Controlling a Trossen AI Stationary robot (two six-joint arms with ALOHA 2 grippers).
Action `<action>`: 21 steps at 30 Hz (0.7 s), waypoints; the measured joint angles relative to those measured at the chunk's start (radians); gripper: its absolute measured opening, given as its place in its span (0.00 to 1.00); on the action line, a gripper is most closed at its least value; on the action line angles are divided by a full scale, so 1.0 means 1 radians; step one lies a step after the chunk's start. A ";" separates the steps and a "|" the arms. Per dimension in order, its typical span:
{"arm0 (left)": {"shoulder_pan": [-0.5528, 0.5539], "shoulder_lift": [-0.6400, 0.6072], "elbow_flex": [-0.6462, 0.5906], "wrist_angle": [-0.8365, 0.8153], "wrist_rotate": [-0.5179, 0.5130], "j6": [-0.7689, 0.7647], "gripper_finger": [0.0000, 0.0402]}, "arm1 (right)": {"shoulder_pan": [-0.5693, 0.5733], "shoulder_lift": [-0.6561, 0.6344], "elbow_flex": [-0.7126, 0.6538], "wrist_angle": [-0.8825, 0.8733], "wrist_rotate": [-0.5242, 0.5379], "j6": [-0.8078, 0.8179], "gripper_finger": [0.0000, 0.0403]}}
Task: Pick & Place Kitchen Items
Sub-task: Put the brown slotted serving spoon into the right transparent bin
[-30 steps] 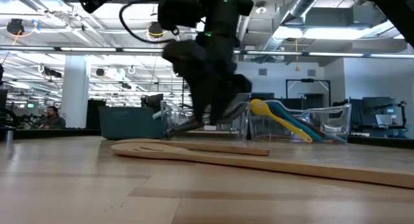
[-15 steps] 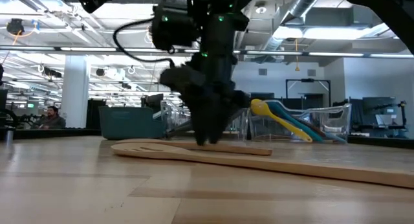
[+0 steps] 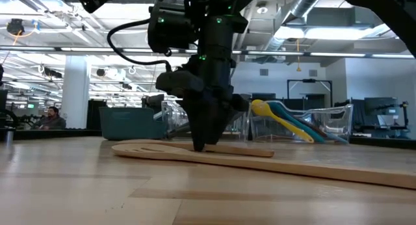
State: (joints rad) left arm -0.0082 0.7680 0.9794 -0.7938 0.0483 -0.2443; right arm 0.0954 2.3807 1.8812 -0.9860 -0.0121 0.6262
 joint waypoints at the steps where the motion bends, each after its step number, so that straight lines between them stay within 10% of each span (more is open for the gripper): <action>1: 0.000 0.000 0.000 0.000 0.000 0.000 0.40 | 0.001 0.000 -0.001 0.000 0.004 0.000 0.32; 21: 0.000 0.000 0.000 0.002 0.000 0.000 0.40 | 0.001 -0.005 -0.004 0.000 0.013 -0.004 0.17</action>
State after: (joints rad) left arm -0.0082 0.7680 0.9794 -0.7918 0.0483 -0.2443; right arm 0.0959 2.3760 1.8771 -0.9863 0.0013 0.6220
